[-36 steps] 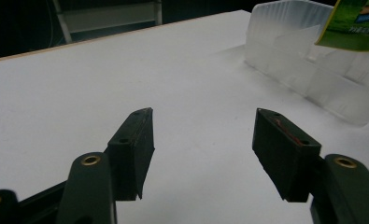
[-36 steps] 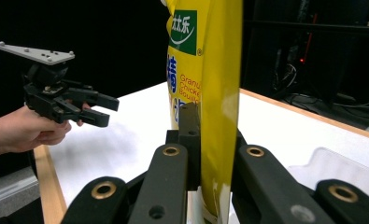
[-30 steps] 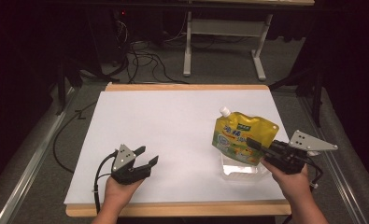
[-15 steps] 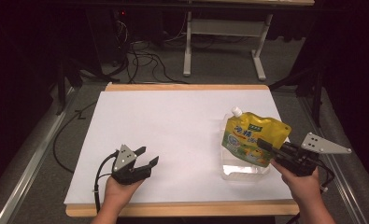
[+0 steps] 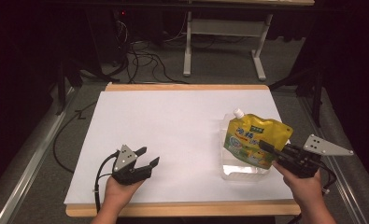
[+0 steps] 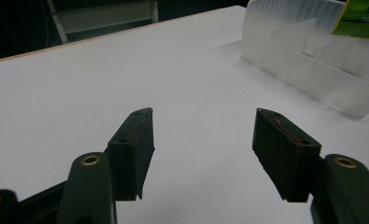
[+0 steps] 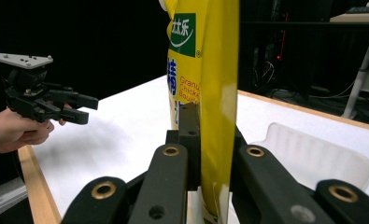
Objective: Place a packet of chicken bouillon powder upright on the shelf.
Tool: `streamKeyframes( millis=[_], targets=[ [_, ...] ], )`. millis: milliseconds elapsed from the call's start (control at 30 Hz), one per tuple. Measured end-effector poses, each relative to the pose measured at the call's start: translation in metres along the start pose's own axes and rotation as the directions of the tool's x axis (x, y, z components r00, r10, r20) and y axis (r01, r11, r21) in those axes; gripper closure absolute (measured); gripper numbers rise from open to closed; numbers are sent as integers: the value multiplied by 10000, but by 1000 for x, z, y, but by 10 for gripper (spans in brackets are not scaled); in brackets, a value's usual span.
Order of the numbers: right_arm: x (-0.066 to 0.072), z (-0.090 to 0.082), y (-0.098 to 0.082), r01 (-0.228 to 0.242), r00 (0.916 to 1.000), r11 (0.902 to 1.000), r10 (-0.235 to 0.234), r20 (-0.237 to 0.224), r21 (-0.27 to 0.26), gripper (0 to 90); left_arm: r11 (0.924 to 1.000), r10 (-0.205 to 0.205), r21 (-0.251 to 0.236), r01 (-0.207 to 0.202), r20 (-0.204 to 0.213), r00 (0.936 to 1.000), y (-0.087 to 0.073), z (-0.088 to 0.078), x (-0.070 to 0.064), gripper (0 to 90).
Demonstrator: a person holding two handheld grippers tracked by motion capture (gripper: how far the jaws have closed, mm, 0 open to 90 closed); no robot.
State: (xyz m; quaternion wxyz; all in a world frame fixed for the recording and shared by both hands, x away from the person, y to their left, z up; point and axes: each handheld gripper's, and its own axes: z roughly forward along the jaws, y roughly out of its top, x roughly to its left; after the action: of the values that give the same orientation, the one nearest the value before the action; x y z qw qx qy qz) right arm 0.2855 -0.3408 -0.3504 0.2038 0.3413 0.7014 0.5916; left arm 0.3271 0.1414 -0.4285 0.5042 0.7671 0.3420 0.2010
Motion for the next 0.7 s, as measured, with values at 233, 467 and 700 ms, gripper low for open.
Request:
streamKeyframes(
  millis=[233, 467, 700],
  targets=[
    [3, 0, -7, -82, 9999, 9998, 81, 95, 173, 869, 10000, -1, -3, 1, 7, 10000, 0, 0, 0, 393],
    [3, 4, -11, -197, 9995, 9993, 189, 248, 321, 869, 10000, 3, -16, -3, 29, 10000, 0, -1, 0, 393],
    [4, 5, -17, -257, 9987, 9987, 237, 448, 445, 869, 10000, -30, -38, 30, 66, 10000, 1, -2, 0, 394]
  ],
)
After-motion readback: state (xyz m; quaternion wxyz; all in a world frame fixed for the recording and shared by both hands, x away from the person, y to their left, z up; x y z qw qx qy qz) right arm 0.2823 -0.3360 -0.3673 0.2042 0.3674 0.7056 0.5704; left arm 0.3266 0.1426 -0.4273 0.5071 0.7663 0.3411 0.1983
